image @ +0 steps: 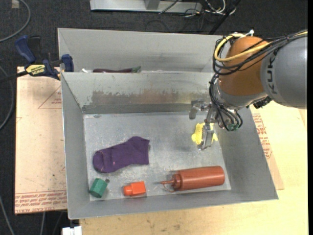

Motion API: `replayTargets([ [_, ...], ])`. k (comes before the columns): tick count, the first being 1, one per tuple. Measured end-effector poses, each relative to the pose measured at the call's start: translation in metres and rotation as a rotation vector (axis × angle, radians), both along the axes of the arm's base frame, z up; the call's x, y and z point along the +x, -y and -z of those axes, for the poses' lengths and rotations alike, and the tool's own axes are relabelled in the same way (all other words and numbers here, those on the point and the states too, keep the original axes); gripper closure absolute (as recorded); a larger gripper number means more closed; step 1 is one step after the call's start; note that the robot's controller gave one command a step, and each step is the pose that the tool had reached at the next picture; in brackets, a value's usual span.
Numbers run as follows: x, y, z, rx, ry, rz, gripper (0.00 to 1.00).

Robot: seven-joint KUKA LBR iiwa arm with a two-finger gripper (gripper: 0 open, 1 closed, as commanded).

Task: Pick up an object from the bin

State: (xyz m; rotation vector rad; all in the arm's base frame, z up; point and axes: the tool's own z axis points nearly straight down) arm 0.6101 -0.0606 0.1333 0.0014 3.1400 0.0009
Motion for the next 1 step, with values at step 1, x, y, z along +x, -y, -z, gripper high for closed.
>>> replayTargets([
  [1, -0.0006, 0.0097, 0.0085, 0.002, 0.005, 0.024, 0.00],
])
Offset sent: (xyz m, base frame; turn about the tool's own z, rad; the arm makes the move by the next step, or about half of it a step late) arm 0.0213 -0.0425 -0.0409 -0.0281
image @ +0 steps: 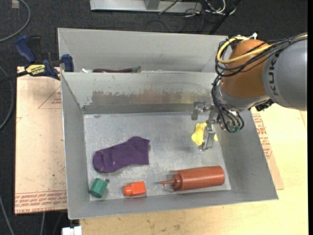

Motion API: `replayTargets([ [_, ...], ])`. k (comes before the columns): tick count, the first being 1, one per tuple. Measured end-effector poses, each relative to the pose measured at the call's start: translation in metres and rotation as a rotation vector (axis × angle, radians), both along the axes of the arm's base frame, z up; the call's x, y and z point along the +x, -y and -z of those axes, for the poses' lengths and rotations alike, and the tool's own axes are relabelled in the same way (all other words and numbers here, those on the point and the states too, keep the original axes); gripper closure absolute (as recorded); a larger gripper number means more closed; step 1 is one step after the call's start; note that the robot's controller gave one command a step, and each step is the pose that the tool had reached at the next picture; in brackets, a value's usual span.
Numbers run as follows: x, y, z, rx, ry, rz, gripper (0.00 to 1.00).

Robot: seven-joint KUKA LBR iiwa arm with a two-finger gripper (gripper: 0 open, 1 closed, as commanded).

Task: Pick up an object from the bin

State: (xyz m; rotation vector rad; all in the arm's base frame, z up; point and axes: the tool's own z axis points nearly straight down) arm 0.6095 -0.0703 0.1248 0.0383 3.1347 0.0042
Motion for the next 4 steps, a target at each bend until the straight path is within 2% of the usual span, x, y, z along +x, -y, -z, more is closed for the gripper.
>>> replayTargets([
  [1, 0.009, 0.030, 0.027, -0.003, -0.006, 0.027, 0.00],
  [2, 0.000, 0.073, 0.054, -0.001, 0.005, -0.081, 1.00],
  [3, 0.000, 0.072, 0.054, -0.001, 0.004, -0.082, 0.00],
  [4, 0.000, 0.072, 0.054, -0.001, 0.004, -0.082, 0.00],
])
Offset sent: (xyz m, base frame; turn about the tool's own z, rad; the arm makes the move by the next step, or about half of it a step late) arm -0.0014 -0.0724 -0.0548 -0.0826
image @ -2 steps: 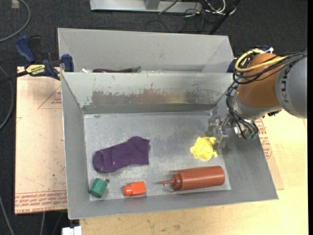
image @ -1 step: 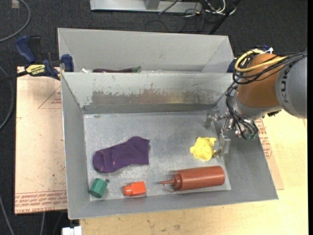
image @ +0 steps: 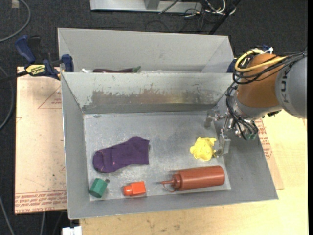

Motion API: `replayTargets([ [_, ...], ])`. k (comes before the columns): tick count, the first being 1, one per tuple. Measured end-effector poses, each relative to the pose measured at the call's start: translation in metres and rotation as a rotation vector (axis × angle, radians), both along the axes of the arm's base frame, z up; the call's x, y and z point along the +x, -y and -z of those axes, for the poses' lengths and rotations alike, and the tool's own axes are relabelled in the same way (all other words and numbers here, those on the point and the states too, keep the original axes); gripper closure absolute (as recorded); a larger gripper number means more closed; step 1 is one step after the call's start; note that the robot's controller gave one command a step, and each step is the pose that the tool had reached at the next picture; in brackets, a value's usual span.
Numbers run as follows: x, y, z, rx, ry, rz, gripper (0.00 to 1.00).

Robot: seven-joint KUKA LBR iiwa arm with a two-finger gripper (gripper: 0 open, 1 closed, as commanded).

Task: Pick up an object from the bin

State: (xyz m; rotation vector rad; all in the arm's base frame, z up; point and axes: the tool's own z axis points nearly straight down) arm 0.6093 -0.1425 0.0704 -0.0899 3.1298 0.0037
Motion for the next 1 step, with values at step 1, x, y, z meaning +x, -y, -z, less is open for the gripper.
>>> replayTargets([
  [1, -0.0066, -0.0026, 0.0000, -0.001, 0.002, -0.029, 0.00],
])
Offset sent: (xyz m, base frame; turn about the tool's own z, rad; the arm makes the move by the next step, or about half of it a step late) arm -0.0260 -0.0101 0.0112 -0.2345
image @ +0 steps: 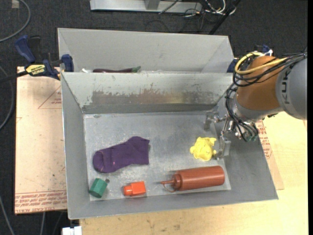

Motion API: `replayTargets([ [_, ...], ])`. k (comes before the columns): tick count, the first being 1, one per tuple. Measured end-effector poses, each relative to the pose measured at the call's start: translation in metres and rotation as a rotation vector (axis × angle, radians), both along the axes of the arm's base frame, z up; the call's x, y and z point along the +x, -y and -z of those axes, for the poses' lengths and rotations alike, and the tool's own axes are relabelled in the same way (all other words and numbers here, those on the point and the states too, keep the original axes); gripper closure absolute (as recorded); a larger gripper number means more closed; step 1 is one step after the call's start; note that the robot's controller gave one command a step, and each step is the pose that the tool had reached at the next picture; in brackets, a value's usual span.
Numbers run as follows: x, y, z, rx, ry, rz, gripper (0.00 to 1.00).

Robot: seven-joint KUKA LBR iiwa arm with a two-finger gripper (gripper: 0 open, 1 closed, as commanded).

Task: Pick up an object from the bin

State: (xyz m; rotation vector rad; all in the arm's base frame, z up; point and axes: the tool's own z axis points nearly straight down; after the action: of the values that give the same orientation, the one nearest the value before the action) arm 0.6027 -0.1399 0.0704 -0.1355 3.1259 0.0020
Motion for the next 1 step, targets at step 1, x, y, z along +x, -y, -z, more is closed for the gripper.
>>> replayTargets([
  [1, -0.0131, 0.0035, -0.0057, 0.001, -0.003, -0.161, 0.00],
])
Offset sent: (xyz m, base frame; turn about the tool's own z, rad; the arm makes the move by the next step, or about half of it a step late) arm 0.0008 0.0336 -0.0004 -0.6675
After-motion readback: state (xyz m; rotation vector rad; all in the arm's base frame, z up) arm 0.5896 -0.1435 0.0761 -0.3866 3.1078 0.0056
